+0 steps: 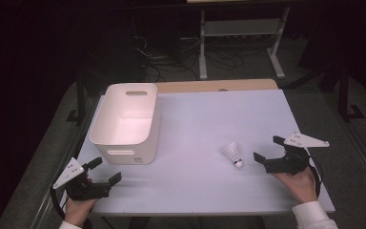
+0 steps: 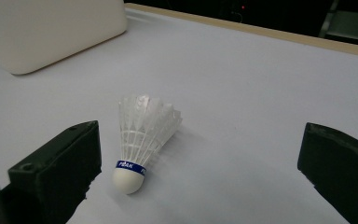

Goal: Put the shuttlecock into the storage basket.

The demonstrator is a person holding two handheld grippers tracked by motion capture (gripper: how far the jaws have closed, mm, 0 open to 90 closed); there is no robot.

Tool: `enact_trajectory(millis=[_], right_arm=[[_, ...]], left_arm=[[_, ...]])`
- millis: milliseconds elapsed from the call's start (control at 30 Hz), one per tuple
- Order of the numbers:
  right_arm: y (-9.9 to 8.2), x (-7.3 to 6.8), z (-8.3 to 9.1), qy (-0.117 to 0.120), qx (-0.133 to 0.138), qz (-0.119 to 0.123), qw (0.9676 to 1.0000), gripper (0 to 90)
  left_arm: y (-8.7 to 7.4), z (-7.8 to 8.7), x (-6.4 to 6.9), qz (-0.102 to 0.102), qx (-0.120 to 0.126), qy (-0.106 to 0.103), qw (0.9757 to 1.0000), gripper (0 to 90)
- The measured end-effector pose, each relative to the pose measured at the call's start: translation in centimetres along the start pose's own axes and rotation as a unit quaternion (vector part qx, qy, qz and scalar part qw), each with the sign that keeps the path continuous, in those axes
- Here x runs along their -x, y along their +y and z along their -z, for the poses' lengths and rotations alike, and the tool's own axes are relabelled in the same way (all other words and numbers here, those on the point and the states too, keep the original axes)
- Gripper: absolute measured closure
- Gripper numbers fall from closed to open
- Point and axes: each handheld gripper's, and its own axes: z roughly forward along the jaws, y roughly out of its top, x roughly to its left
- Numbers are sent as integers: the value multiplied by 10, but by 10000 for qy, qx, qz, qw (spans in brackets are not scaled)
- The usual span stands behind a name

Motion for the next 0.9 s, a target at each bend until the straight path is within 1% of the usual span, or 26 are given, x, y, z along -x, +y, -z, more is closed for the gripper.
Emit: enact_trajectory(millis=[267,500,533,567,600,767,867,900], right_arm=[[-1,-2,-2,35,-35,33,10000,0],[-1,-5,-2,-4,-111,57,9999,0],[0,-6,-2,-2,-120,32,9999,0],[0,-6,-2,-7,-118,58,9999,0],[1,-7,-2,-18,-138,89,9999,0],[5,-9,-5,4,-262,87,9996,0],[9,-10,-6,34,-338,165,9993,0],[11,-11,-7,42,-385,130,9992,0]], left_arm=[[0,-1,1,19,-8,-42,10000,0],[0,0,2,-38,-63,-13,10000,0],[0,-1,2,-33,-53,-10,10000,0],[0,-1,2,-27,-59,-3,10000,0],[0,-1,2,-18,-57,3,10000,0],[0,0,2,-33,-58,14,10000,0],[-1,0,2,-24,-55,11,10000,0],[0,0,2,-43,-54,9,10000,0]])
